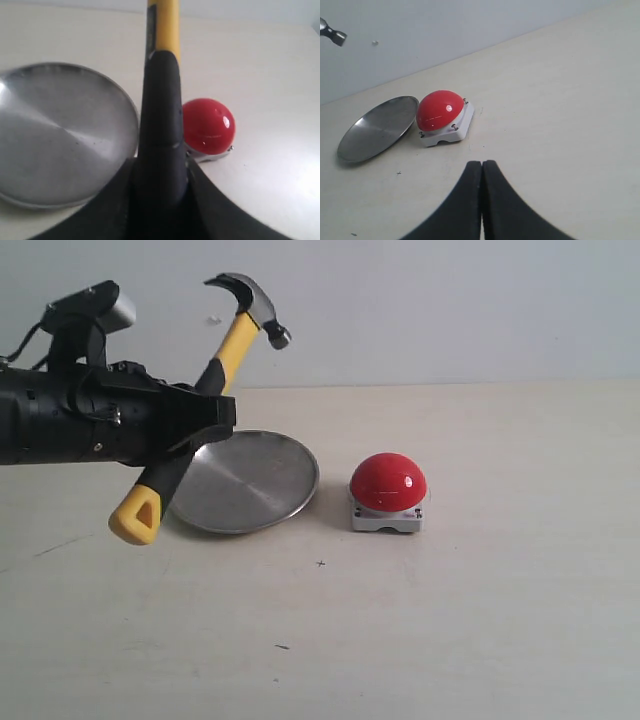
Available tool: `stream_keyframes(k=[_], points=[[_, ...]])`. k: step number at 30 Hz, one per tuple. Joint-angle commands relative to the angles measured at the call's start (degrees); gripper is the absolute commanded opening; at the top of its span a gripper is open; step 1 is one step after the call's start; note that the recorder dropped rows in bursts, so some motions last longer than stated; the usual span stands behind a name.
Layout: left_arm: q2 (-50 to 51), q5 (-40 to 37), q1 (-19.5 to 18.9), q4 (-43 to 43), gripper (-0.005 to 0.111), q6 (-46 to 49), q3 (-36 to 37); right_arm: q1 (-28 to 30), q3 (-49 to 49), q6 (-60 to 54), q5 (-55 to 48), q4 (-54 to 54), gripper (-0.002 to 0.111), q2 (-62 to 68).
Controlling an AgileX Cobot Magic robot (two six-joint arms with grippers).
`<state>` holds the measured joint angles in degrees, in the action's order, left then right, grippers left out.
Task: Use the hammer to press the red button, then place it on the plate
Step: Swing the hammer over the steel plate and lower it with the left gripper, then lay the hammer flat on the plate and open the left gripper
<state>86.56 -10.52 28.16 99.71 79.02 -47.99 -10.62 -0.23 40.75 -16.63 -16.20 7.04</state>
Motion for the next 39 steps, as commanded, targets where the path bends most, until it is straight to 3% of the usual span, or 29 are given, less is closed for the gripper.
stream_keyframes(k=[1,6,17,39], points=[[5.1,-9.8,-6.0,0.1,0.000,0.4,-2.3,-0.1,0.2,-0.2,0.3,-0.1,0.000,-0.2],[10.9,-14.8,-8.9,0.2,0.000,5.1,-4.2,-0.1,0.2,-0.2,0.3,-0.1,0.000,-0.2],[21.4,-16.2,-9.0,0.2,0.000,7.4,-10.7,-0.1,0.2,-0.2,0.3,-0.1,0.000,-0.2],[28.2,-8.6,-7.8,0.2,0.000,4.1,-16.9,-0.1,0.2,-0.2,0.3,-0.1,0.000,-0.2]])
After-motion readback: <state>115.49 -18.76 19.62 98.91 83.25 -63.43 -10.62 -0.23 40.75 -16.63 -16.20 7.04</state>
